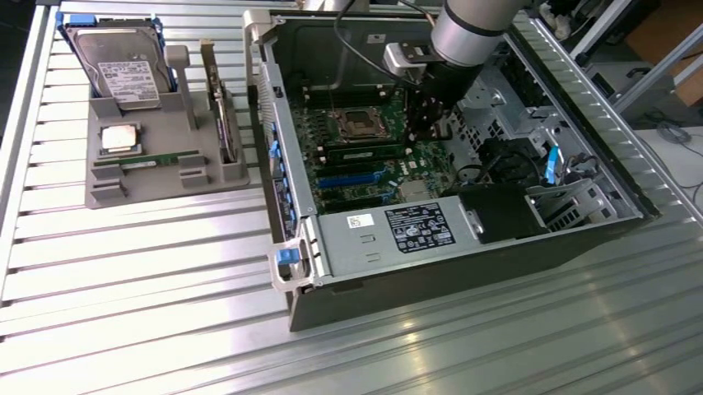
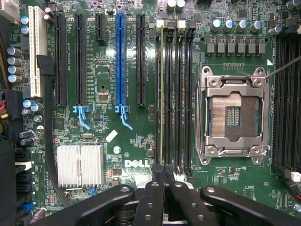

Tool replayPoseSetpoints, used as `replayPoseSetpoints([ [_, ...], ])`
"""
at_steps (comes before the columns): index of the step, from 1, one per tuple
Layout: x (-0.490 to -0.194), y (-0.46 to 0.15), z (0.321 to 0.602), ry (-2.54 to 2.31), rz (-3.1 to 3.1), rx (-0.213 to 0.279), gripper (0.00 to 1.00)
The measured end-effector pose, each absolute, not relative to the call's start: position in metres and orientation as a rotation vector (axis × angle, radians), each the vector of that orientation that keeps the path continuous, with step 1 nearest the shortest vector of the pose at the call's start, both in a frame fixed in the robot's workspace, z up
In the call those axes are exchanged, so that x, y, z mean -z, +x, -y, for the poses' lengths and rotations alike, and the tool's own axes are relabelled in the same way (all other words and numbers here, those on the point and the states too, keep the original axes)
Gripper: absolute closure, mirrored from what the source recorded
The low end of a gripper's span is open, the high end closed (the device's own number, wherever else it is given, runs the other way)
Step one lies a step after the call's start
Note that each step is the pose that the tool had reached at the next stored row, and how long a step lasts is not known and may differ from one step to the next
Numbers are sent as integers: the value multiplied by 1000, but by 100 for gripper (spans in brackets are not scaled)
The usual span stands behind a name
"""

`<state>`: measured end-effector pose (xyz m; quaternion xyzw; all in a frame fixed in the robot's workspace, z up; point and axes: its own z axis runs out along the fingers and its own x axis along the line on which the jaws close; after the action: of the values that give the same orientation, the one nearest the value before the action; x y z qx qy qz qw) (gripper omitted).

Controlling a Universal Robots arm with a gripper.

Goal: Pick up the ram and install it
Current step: 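Press down the ram until it locks into place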

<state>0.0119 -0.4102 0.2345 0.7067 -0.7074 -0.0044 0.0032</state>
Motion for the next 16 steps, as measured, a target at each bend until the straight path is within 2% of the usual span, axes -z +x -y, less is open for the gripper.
replayPoseSetpoints([
  [11, -231, 12, 410, 2216, 2218, 14, 90],
  [16, -241, 11, 410, 2217, 2219, 12, 90],
])
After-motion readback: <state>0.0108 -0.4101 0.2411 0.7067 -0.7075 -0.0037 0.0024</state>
